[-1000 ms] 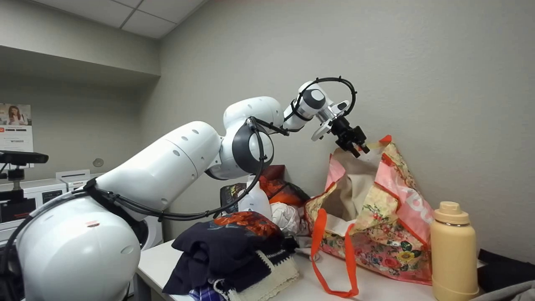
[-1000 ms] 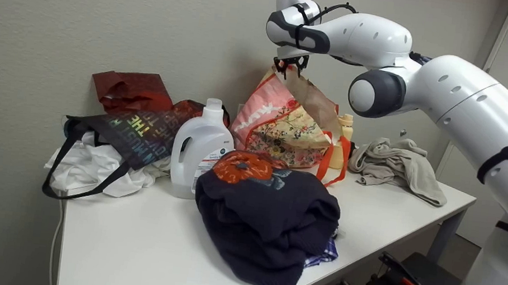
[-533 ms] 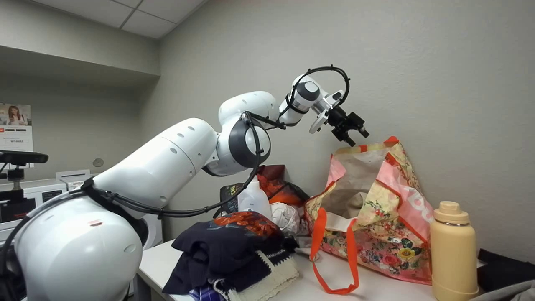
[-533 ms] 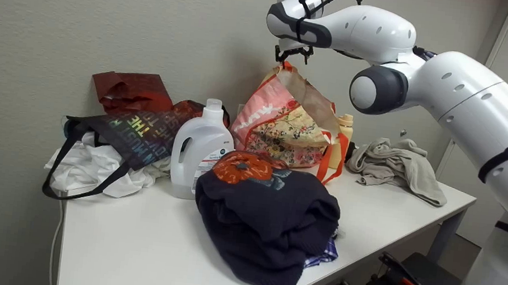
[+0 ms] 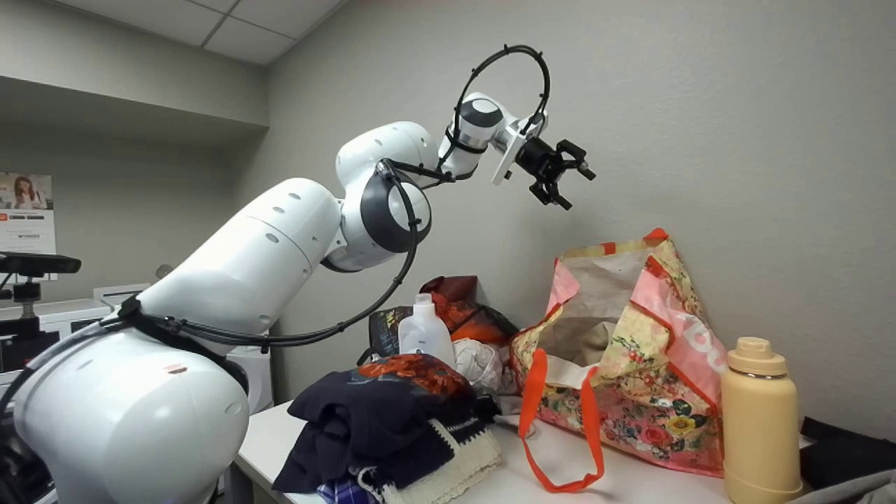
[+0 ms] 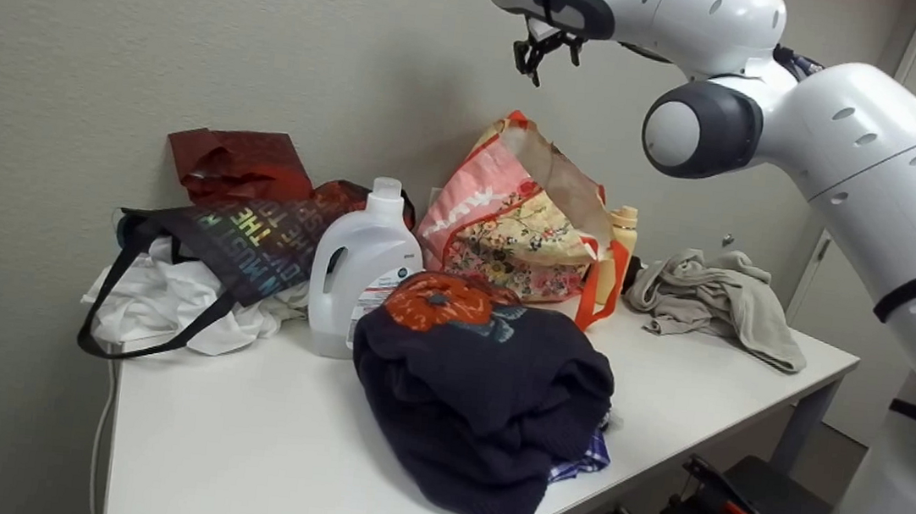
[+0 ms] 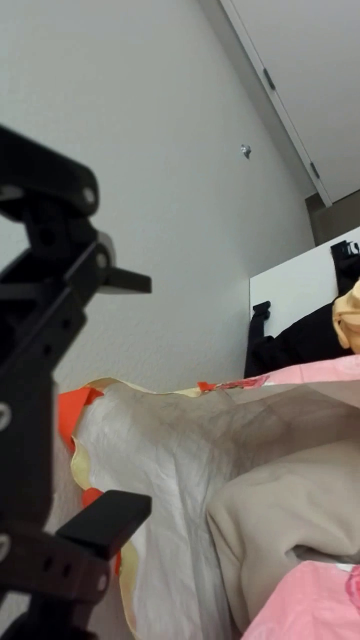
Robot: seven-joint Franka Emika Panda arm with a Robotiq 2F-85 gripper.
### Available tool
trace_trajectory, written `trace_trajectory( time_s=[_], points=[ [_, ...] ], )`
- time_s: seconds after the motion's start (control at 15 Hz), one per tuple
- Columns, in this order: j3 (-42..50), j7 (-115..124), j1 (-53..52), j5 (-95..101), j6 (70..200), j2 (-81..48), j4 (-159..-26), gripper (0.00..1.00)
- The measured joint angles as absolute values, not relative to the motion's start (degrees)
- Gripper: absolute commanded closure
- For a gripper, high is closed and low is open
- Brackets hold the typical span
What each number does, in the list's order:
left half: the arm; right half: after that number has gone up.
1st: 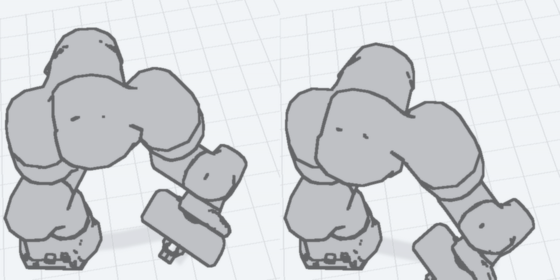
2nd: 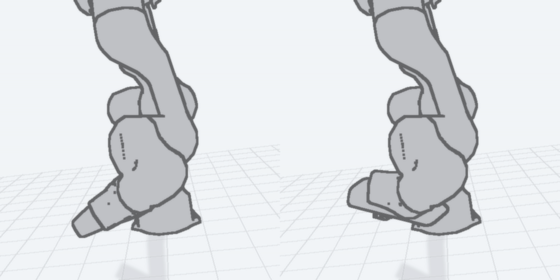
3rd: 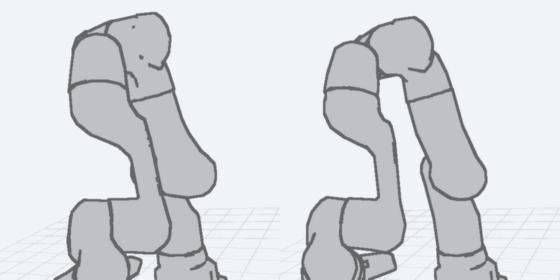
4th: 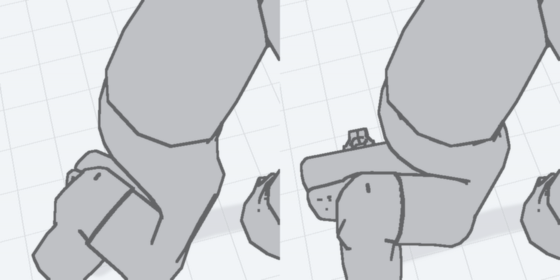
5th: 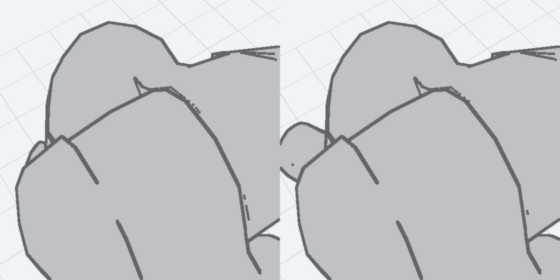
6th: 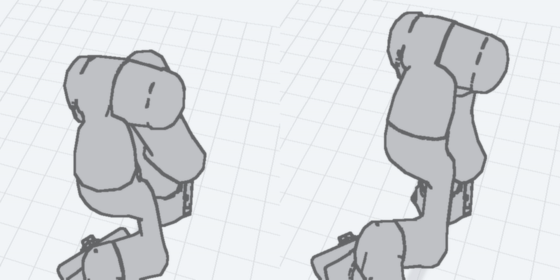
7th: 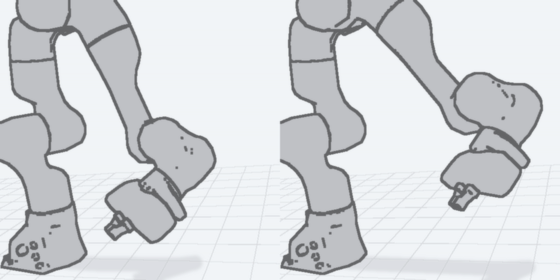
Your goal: Put the beige shirt in the bag
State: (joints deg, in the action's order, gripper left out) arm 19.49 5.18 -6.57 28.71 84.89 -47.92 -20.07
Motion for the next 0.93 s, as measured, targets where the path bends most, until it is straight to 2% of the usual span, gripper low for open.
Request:
trace_trajectory(
  time_s=[0.53, 0.93],
  points=[
    [19.1, -18.6, -9.5, 30.1, 77.1, -44.5, -21.0, 0.00],
    [18.4, -25.8, -9.7, 30.4, 73.3, -44.6, -21.4, 0.00]
  ],
)
